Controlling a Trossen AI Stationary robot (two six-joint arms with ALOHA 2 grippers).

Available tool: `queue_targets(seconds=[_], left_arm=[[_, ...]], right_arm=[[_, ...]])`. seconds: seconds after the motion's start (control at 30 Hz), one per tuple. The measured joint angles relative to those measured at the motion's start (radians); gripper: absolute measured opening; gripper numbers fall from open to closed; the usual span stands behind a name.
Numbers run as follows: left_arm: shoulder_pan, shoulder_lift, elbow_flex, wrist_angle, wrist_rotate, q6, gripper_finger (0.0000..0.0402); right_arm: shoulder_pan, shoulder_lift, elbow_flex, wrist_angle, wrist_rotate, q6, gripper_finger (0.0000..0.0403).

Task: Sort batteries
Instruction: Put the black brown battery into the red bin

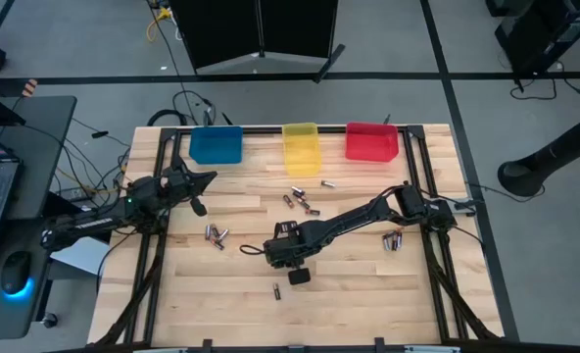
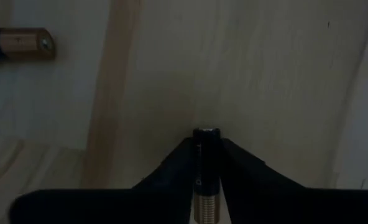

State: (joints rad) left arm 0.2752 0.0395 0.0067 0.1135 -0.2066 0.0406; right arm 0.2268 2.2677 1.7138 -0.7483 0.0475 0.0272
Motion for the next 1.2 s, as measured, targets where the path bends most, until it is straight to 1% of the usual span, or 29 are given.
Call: queue_targets(seconds=[0.03,0.17,0.33,0.4,0.5,0.67,0.77,0.9,1.07,1.2], left_arm=[[0.0,0.0,0.0,0.0,0.0,0.0,0.0015],[0.0,0.0,0.0,0.0,0.0,0.0,0.0015],[0.0,0.0,0.0,0.0,0.0,0.0,0.0015],[0.0,0.0,0.0,0.0,0.0,0.0,0.0015],[0.0,0.0,0.0,0.0,0.0,0.0,0.0015],[0.0,0.0,0.0,0.0,0.0,0.0,0.0015],[0.0,0.0,0.0,0.0,0.0,0.0,0.0015],[0.0,0.0,0.0,0.0,0.0,0.0,0.0015],[0.0,0.0,0.0,0.0,0.0,0.0,0.0015],[0.0,0.0,0.0,0.0,0.0,0.0,0.0015]], right_arm=[[0.0,0.0,0.0,0.002,0.0,-0.006,0.0057],[0.0,0.001,0.006,0.003,0.0,-0.022,0.0057],[0.0,-0.008,0.039,-0.035,0.0,-0.013,0.0057],[0.0,-0.031,0.06,-0.054,0.001,0.005,0.0057],[0.0,-0.099,0.082,-0.083,0.018,0.029,0.0057],[-0.005,-0.218,0.08,-0.166,0.112,0.084,0.0057],[-0.02,-0.311,0.082,-0.231,0.204,0.13,0.0057],[-0.058,-0.406,0.082,-0.323,0.32,0.205,0.0057],[-0.142,-0.51,0.082,-0.405,0.419,0.291,0.0057],[-0.245,-0.542,0.067,-0.419,0.431,0.319,0.0057]])
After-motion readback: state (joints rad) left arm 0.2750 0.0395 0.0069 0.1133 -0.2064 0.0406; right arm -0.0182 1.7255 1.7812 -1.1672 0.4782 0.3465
